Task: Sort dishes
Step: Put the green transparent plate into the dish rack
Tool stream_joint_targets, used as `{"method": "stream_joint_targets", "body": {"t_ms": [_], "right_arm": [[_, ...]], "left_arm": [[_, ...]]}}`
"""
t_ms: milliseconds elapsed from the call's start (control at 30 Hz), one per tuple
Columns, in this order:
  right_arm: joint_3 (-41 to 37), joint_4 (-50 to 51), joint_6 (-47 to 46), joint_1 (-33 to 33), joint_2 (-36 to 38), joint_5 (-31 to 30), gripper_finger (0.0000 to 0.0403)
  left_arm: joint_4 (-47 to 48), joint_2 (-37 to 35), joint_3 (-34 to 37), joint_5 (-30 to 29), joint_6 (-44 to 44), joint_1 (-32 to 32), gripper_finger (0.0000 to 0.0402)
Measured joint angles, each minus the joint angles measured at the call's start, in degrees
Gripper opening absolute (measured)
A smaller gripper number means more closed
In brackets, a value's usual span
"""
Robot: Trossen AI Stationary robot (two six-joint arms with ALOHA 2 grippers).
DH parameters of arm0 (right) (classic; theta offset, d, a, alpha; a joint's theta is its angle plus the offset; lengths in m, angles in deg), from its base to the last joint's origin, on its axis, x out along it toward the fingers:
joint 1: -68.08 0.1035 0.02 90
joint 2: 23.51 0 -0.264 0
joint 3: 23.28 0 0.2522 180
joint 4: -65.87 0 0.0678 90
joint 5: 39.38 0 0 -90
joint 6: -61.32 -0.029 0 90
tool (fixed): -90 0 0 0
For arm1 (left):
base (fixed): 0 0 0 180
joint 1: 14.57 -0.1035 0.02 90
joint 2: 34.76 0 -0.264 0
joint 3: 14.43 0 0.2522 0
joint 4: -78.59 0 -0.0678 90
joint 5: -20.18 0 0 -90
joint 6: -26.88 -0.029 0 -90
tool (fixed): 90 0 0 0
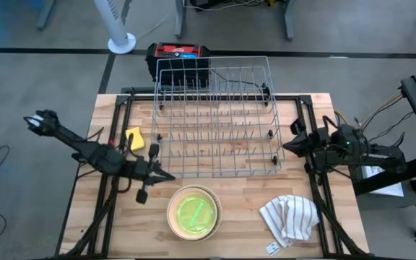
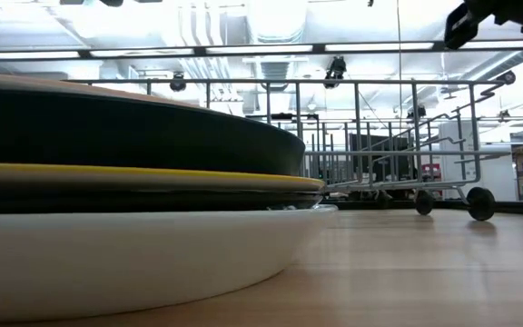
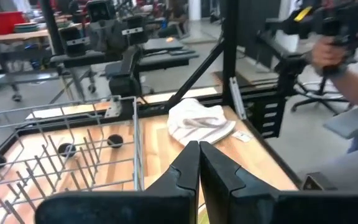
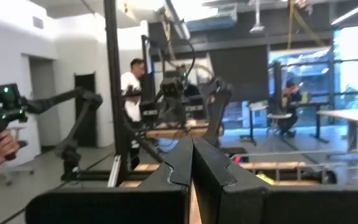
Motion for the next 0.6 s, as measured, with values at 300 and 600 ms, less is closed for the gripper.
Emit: {"method": "stream_joint_targets", "body": {"t_ms": [300,600], "right_arm": [[3.0,-3.8,3.5,9.4,-14.5,0.0,0.0000],[11.4,2.5,7.3,13.8,-21.9,-6.9,0.0000]], "left_arm": [[6.6,8.1,-5.4,-1.4,0.1,1.1,0.0000],[17.1,13.4,-12.3,-1.4,4.8,1.1,0.0000]]}}
